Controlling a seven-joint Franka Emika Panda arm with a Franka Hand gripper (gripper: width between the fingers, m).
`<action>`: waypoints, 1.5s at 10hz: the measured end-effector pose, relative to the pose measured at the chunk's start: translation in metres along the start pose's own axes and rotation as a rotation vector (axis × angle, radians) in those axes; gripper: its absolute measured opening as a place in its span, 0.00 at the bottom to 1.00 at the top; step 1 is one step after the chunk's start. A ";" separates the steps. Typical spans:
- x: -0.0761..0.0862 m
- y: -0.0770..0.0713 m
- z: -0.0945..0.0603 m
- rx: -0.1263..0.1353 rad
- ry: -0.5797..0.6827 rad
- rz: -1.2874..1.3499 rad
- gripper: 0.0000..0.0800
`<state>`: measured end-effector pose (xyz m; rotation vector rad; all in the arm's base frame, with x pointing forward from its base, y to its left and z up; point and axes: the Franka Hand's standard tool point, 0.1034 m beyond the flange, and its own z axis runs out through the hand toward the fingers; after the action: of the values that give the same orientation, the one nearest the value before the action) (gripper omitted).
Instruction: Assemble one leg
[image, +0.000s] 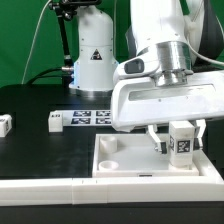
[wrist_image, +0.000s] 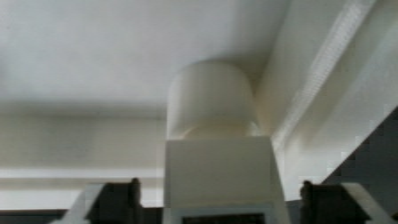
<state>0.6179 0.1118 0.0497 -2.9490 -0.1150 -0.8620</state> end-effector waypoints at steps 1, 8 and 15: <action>0.000 0.000 0.000 0.000 0.000 0.000 0.71; 0.003 0.000 -0.003 0.004 -0.009 0.002 0.81; 0.018 0.000 -0.016 0.019 -0.035 0.006 0.81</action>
Offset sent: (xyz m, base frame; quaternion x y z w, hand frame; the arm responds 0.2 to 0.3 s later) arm 0.0000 0.0000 0.0000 0.0000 0.0000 0.0000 1.0000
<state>0.6249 0.1110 0.0730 -2.9458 -0.1160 -0.8045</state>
